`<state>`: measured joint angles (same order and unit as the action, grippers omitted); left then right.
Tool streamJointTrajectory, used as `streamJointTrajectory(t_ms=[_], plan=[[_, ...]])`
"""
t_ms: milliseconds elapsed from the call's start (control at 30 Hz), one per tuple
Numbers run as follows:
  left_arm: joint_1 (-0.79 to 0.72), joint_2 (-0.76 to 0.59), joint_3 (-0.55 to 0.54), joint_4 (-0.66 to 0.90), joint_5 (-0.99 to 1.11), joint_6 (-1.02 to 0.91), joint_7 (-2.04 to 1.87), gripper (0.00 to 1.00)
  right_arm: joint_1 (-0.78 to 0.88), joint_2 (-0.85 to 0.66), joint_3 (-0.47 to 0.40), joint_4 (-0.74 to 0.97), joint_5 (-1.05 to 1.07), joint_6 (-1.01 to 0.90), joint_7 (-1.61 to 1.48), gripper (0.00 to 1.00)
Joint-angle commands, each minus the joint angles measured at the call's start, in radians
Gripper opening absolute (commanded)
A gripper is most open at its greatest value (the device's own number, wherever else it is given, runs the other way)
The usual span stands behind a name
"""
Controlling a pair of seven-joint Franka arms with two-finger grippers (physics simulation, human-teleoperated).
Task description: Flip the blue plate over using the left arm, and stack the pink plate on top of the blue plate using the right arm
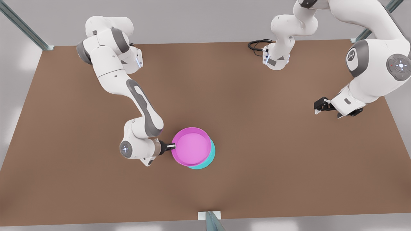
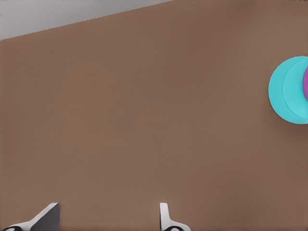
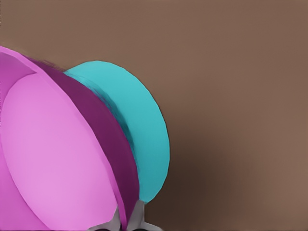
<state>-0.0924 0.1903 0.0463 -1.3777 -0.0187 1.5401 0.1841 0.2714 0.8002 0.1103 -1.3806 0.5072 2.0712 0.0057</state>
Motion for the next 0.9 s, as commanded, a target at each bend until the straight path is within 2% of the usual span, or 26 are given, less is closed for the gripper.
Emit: streamJointTrajectory(t_ms=[0, 133, 167, 200, 267, 300, 367, 400, 433, 500, 533, 633, 867], plan=[[-0.001, 0.001, 0.001, 0.000, -0.001, 0.000, 0.000, 1.00, 0.000, 0.004, 0.000, 0.000, -0.007, 0.003, 0.002, 0.21], [-0.001, 0.008, 0.003, 0.000, 0.000, 0.008, 0.000, 1.00, 0.011, 0.011, 0.006, 0.015, -0.007, 0.014, 0.016, 0.21], [-0.001, 0.009, 0.003, 0.000, 0.000, 0.008, 0.000, 1.00, 0.012, 0.021, 0.006, 0.026, -0.007, 0.014, 0.020, 0.44], [-0.001, 0.009, 0.003, 0.000, 0.000, 0.008, 0.000, 1.00, 0.012, 0.030, 0.008, 0.043, -0.007, 0.012, 0.057, 0.61], [-0.001, 0.009, 0.003, 0.000, 0.000, 0.006, 0.000, 1.00, 0.012, 0.034, 0.008, 0.046, -0.009, 0.012, 0.066, 0.73], [-0.001, 0.009, 0.004, -0.001, 0.000, 0.006, 0.000, 1.00, 0.014, 0.036, 0.008, 0.046, -0.009, 0.012, 0.068, 0.85], [-0.001, 0.009, 0.006, 0.000, -0.001, 0.005, 0.000, 1.00, 0.012, 0.040, 0.008, 0.048, -0.009, 0.012, 0.063, 1.00], [-0.001, 0.009, 0.006, -0.001, -0.001, 0.005, 0.000, 1.00, 0.009, 0.027, 0.008, 0.046, -0.012, -0.003, 0.063, 1.00], [-0.001, 0.009, 0.006, -0.001, -0.001, 0.005, 0.000, 1.00, -0.009, -0.053, -0.001, 0.043, -0.032, -0.117, 0.063, 1.00], [-0.001, 0.009, 0.006, -0.001, -0.001, 0.005, 0.000, 1.00, -0.112, -0.288, -0.003, 0.046, -0.283, -0.483, 0.047, 1.00], [-0.001, 0.009, 0.006, -0.001, -0.001, 0.005, 0.000, 1.00, -0.144, -0.383, -0.008, 0.046, -0.375, -0.572, -0.045, 1.00], [-0.001, 0.009, 0.006, -0.001, -0.001, 0.002, -0.002, 1.00, -0.218, -0.542, -0.009, 0.041, -0.542, -0.631, -0.151, 1.00], [-0.001, -0.029, 0.007, -0.053, -0.004, 0.005, -0.078, 1.00, -0.232, -0.529, -0.011, 0.057, -0.567, -0.634, -0.141, 1.00]])
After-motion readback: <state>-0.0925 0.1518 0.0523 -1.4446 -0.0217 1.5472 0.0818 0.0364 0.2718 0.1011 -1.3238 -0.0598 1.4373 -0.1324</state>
